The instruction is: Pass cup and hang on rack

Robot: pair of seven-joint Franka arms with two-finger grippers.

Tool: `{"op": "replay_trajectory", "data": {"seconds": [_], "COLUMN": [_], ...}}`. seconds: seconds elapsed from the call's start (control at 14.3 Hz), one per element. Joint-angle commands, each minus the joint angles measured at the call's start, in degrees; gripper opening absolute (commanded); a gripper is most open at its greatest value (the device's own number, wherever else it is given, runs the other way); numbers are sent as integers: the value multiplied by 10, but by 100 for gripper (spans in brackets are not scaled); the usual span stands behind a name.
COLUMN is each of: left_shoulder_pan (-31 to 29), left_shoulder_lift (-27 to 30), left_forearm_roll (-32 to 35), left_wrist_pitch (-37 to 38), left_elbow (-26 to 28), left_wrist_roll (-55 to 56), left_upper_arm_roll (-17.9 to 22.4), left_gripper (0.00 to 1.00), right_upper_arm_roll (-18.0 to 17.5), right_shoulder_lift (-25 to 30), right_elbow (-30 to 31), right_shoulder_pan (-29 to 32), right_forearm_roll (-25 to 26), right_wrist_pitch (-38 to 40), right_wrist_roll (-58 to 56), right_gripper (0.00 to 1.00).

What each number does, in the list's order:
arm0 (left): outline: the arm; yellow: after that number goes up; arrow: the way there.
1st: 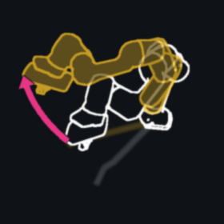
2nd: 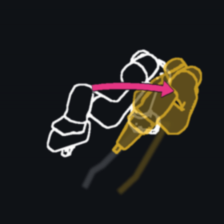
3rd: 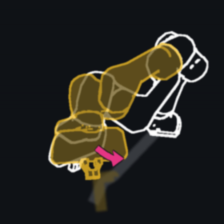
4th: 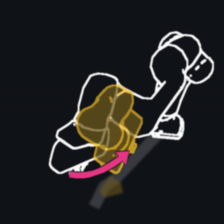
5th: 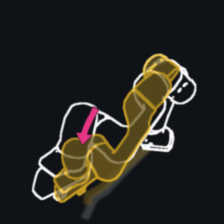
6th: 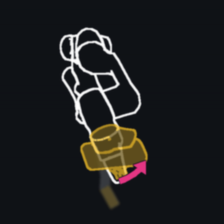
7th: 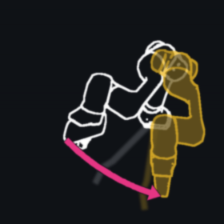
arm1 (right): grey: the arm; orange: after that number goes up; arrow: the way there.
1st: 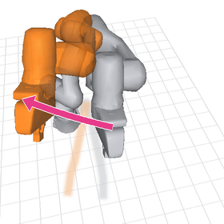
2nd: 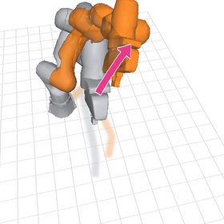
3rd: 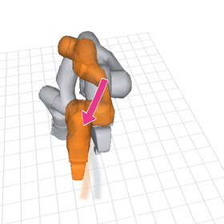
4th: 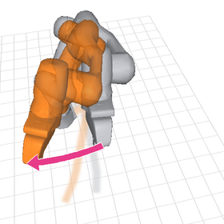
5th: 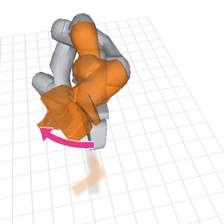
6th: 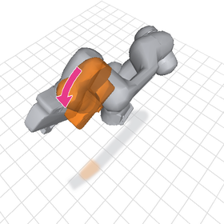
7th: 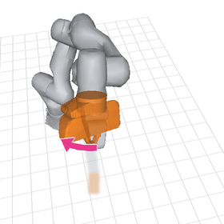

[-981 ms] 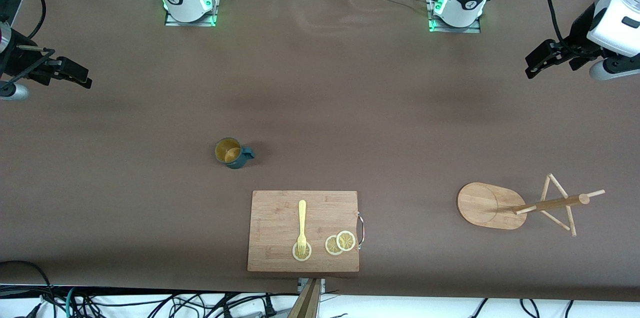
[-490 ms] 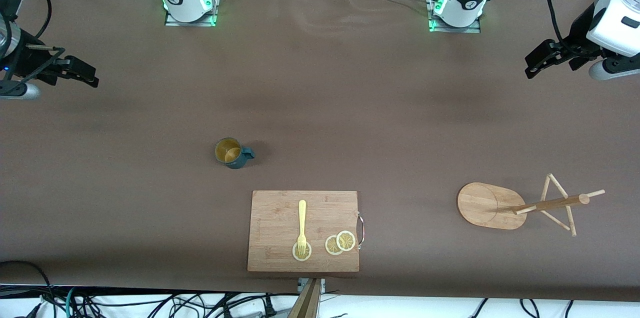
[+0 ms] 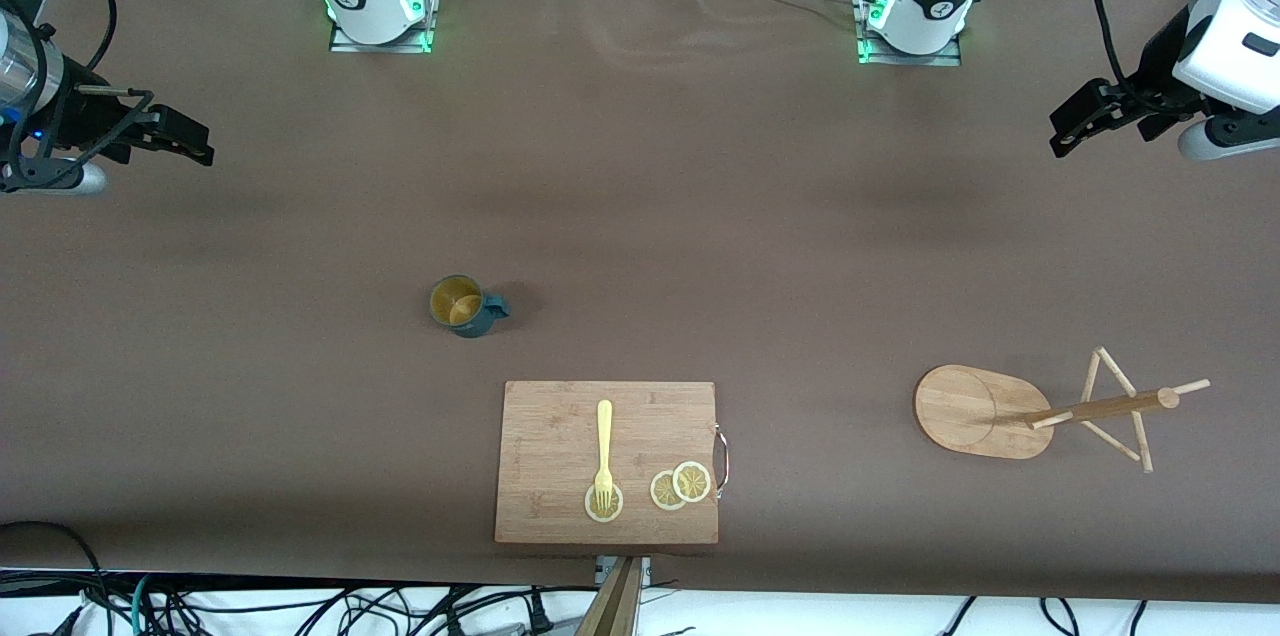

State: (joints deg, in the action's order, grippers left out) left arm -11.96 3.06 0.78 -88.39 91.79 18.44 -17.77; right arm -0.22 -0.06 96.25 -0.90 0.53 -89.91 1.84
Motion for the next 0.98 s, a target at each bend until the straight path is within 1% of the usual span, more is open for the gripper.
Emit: {"op": "replay_trajectory", "data": {"seconds": [0.0,0.21,0.49,0.7,0.91], "left_shoulder_pan": [-5,-5,-5,-5,-5], "left_shoulder_lift": [1,2,1,2,1], "left_forearm_roll": [-12,-12,-12,-12,-12], "left_wrist_pitch": [0,0,0,0,0], "left_elbow": [-6,-5,-5,-5,-5], "left_wrist_roll": [-13,-12,-12,-12,-12], "left_upper_arm_roll": [-3,-3,-3,-3,-3], "left_gripper": [100,100,100,100,100], "right_upper_arm_roll": [0,0,-2,-2,-3], "right_shoulder_lift": [3,-2,-32,-74,-117], "right_elbow": [-4,-13,-15,-25,-25], "right_shoulder_pan": [-2,-15,-25,-72,-88], "right_forearm_roll": [-3,3,-3,2,-4], "right_wrist_pitch": [12,13,2,-52,-97], "right_wrist_roll": [-12,-9,-2,6,76], "right_gripper": [100,100,100,100,100]}}
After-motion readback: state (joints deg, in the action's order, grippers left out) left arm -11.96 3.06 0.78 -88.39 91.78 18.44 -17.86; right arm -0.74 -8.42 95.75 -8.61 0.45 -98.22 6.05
